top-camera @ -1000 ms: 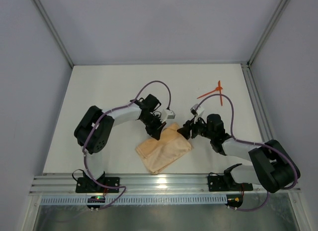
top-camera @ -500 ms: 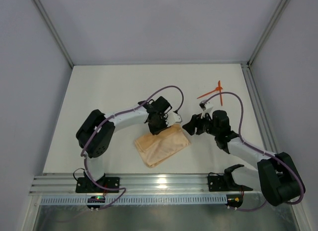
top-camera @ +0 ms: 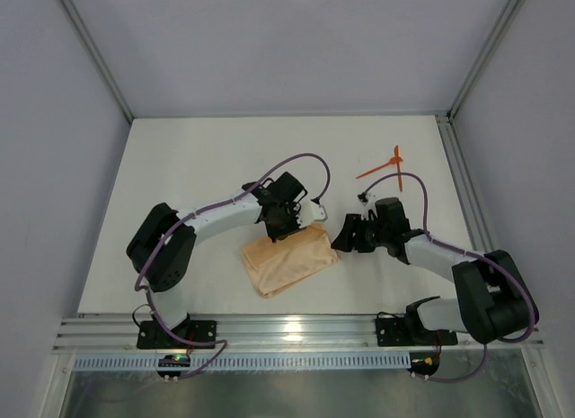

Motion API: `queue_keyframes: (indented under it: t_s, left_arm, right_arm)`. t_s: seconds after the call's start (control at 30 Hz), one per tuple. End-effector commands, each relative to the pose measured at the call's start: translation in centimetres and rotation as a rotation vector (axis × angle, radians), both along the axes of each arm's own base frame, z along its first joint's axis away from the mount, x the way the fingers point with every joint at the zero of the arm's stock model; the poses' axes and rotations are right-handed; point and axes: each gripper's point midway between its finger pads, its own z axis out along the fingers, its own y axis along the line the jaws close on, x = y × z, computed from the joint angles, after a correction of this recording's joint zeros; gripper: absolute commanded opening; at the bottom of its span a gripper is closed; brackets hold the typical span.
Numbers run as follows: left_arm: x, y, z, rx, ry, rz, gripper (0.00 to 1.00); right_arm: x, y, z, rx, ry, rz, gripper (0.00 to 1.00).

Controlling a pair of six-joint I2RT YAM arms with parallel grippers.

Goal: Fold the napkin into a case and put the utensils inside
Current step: Pick up the 2/3-rectangle-folded napkin at the center of the board.

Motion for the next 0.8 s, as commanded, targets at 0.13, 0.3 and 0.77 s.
queue_keyframes:
  t_s: [0.13,0.3,0.77]
  left_arm:
    - [-0.1,-0.8,2.6,-0.078,-0.042,-0.052,0.0]
    - [0.0,-0.8,2.3,-0.079,-0.04,-0.052,0.0]
    - [0.5,-0.1,1.0,-0.071,-0.006,-0.006,0.0]
  right_arm:
    - [-0.4,3.0,-0.7,0.174,0.039,0.103,0.62]
    - [-0.9,3.1,-0.6,0.189,0.038,0.104,0.62]
    - [-5.6,4.8,-1.5,0.27,0.098,0.135,0.57]
